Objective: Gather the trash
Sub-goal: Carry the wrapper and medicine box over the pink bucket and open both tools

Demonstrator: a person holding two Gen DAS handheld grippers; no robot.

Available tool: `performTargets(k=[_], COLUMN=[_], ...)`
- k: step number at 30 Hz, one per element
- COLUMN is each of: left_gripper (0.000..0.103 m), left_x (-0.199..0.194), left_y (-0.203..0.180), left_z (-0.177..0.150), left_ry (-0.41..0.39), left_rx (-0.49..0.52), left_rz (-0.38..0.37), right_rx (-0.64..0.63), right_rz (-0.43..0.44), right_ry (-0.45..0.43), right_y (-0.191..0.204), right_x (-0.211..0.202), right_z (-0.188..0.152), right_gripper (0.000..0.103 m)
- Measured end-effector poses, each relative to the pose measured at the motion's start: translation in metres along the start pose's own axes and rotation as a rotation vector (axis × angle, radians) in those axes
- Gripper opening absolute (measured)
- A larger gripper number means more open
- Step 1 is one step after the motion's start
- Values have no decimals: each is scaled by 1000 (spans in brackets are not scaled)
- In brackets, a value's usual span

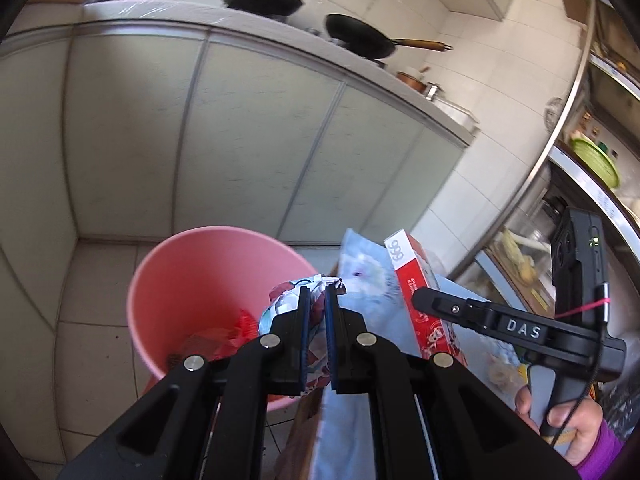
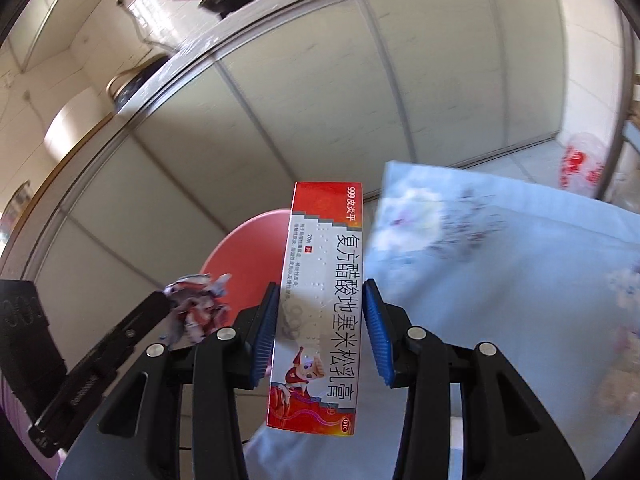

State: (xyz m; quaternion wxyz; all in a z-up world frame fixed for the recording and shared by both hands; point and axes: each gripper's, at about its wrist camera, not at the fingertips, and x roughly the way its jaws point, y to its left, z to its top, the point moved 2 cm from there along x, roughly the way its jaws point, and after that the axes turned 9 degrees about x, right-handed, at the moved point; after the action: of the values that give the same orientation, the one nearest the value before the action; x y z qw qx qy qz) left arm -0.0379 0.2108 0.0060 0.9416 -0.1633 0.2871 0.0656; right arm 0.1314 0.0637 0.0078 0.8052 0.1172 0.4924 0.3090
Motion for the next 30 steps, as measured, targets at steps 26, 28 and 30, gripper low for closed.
performTargets(k=[26,28,30], left_gripper=[7,7,7], left_x=[84,88,89], left_y=[70,70,70], left_z=[-43,-45,-49], left_ry=[181,191,198], left_rx=[-86,-87,-87], left_rz=[149,151,154], right_rx=[-85,-86,-84], right_rz=[-9,-19,-22], right_ry=[212,217,218], right_y=[58,57,58], right_x=[135,138,141], right_z=[-18,-20,-21], right_gripper=[43,43,43])
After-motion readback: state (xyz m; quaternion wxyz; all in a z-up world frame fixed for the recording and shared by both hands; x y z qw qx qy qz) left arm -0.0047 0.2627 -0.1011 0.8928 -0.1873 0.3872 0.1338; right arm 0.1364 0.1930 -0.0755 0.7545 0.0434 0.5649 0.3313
